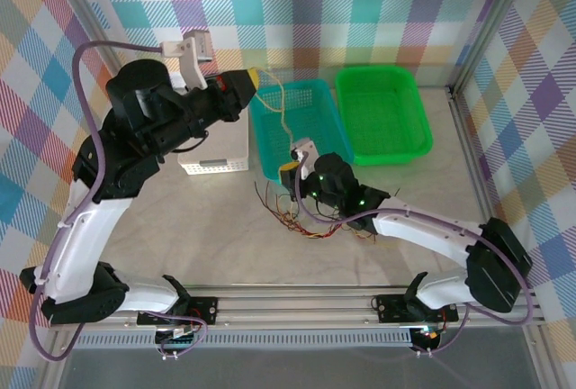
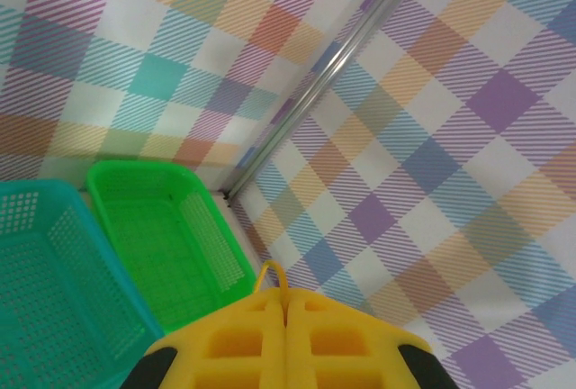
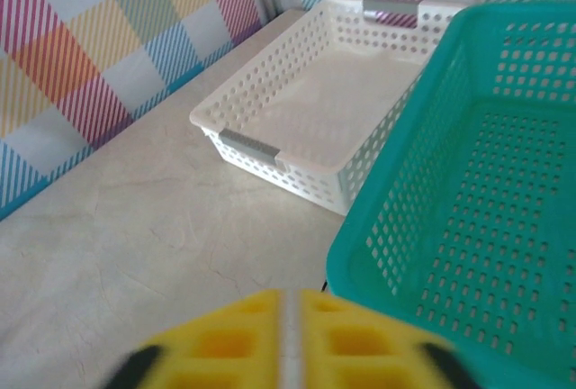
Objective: Untangle the cables
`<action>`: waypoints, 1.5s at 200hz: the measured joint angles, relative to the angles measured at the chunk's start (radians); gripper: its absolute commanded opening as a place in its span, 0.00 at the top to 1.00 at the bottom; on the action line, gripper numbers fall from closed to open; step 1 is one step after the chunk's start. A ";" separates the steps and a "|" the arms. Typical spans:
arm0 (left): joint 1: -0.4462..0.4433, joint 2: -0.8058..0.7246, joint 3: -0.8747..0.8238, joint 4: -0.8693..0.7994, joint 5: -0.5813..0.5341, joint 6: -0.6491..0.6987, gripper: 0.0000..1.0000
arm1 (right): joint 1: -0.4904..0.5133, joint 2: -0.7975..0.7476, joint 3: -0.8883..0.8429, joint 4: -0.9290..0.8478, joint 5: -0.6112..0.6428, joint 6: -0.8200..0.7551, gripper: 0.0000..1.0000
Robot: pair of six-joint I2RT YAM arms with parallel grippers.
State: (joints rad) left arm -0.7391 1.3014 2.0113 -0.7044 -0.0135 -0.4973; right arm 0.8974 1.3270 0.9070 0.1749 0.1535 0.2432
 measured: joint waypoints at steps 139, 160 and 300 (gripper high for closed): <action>0.000 -0.297 -0.692 0.074 -0.077 0.048 0.31 | -0.022 0.077 0.859 -0.679 0.125 -0.005 1.00; 0.000 -0.332 -0.711 0.065 -0.095 0.067 0.20 | -0.038 0.154 0.999 -0.750 0.120 -0.024 1.00; 0.000 -0.624 -1.064 0.047 -0.378 0.211 0.11 | -0.263 0.752 1.671 -1.077 -0.069 -0.037 1.00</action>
State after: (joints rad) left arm -0.7391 0.6769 0.9470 -0.6571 -0.3920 -0.2859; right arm 0.6346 2.0785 2.5782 -0.9020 0.0849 0.2058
